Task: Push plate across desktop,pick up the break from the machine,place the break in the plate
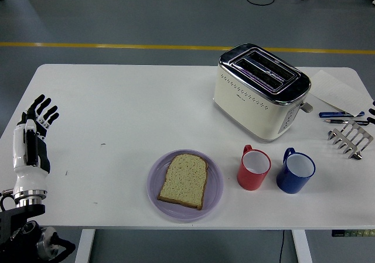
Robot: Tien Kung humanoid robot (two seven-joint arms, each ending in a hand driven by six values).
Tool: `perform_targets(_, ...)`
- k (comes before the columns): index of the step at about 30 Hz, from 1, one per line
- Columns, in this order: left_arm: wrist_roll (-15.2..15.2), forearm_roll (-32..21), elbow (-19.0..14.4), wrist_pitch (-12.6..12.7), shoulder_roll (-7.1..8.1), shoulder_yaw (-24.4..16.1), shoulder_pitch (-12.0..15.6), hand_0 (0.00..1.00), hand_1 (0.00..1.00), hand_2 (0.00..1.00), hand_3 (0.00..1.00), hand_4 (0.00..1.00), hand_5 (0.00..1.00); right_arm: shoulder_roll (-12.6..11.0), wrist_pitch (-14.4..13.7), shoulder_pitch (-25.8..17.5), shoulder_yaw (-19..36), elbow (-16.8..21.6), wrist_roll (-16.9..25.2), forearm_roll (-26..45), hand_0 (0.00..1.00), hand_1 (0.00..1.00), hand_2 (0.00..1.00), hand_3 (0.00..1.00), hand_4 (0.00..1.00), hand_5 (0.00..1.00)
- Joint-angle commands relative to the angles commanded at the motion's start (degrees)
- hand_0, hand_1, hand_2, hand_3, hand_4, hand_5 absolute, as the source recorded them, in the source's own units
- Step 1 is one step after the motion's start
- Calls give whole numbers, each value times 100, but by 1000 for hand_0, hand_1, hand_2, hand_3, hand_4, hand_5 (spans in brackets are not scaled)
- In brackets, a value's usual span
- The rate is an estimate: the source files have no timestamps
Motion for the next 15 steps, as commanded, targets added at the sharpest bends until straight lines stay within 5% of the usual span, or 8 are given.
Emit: perform_targets(15,-1,8,-5,6,-48,-12,-29,762,779,827,800,493,998,8,26,29,47,-21,-13,32,753,727,740,745,544,696)
